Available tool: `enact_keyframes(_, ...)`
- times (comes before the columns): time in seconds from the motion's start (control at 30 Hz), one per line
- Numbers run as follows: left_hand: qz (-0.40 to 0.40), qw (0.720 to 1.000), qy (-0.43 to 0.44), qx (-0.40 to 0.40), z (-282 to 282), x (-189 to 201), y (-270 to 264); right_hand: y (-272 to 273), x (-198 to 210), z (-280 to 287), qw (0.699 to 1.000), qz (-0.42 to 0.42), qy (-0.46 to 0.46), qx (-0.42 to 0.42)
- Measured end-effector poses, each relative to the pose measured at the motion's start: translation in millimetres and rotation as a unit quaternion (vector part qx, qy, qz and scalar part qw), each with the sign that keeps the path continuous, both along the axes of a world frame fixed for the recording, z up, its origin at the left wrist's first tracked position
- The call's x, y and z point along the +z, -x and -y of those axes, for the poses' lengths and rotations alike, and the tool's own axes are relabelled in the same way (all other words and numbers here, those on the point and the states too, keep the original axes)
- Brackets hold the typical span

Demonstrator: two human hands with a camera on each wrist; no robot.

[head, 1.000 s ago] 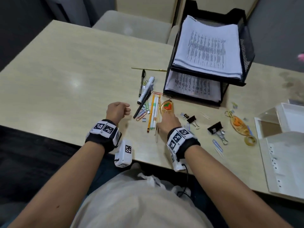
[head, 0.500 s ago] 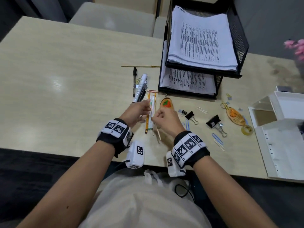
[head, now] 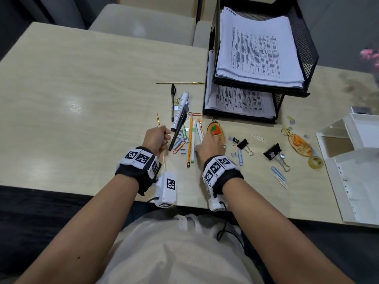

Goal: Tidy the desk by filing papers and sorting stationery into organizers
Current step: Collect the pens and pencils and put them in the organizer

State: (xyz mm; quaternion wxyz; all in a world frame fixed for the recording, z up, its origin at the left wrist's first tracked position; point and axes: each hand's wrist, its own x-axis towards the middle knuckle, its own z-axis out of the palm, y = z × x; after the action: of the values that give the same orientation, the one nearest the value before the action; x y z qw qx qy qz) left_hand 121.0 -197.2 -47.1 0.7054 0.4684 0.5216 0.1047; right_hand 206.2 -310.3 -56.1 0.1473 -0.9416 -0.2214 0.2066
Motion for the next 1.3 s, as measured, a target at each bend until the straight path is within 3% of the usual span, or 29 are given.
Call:
enact_keyframes(0.17, -0.001, 0.999, 0.001, -0.046, 8, 2, -7, -3, -1, 13, 0.997, 0.045, 0.047, 0.048)
enact_keyframes(0.3, -0.016, 0.992, 0.001, -0.129, 22, 7, -23, -12, 3, 23, 0.994, -0.097, -0.058, -0.011)
enact_keyframes(0.4, 0.011, 0.983, 0.010, -0.184, 35, 11, -43, -15, 21, 40, 0.969, -0.196, -0.150, 0.012)
enact_keyframes(0.5, 0.059, 0.968, -0.018, -0.242, 56, 20, -70, -24, 34, 65, 0.962, -0.205, -0.178, 0.031)
enact_keyframes(0.6, 0.094, 0.961, -0.064, -0.251, 88, 29, -98, -38, 37, 96, 0.954, -0.207, -0.216, -0.017)
enact_keyframes(0.8, 0.105, 0.940, -0.175, -0.274, 170, 41, -158, -71, 58, 191, 0.946, -0.108, -0.270, -0.145)
enact_keyframes(0.93, 0.116, 0.906, -0.230, -0.337, 230, 60, -196, -100, 84, 276, 0.897, -0.004, -0.339, -0.285)
enact_keyframes(1.0, 0.116, 0.875, -0.280, -0.378, 259, 69, -212, -124, 95, 315, 0.894, 0.071, -0.318, -0.307)
enact_keyframes(1.17, 0.113, 0.832, -0.325, -0.435, 316, 97, -242, -191, 96, 377, 0.880, 0.183, -0.243, -0.363)
enact_keyframes(1.3, 0.150, 0.818, -0.311, -0.461, 340, 106, -264, -221, 86, 390, 0.894, 0.150, -0.204, -0.369)
